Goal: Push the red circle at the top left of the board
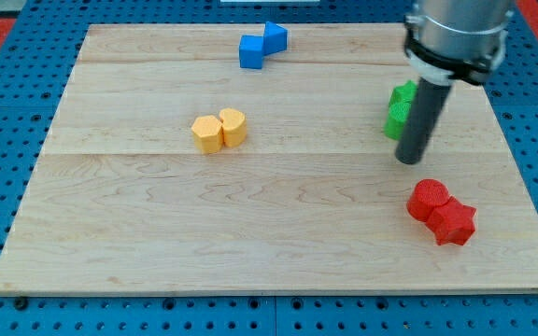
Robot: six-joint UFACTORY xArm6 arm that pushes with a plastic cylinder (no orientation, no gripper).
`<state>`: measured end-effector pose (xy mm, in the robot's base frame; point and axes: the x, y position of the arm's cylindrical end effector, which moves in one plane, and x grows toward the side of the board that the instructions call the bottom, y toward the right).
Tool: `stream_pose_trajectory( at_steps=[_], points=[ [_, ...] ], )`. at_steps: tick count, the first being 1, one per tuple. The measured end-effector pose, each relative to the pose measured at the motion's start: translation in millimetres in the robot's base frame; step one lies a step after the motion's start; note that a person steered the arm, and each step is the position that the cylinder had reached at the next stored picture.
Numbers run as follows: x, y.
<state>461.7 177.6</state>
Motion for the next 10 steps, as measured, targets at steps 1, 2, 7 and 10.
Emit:
stream_pose_trajectory(
  at_steps=[1,2,7,10],
  points=[
    [19.5,48.6],
    [38.6,65.6],
    [63.0,-67.6],
    [35.8,-81.5]
  ],
)
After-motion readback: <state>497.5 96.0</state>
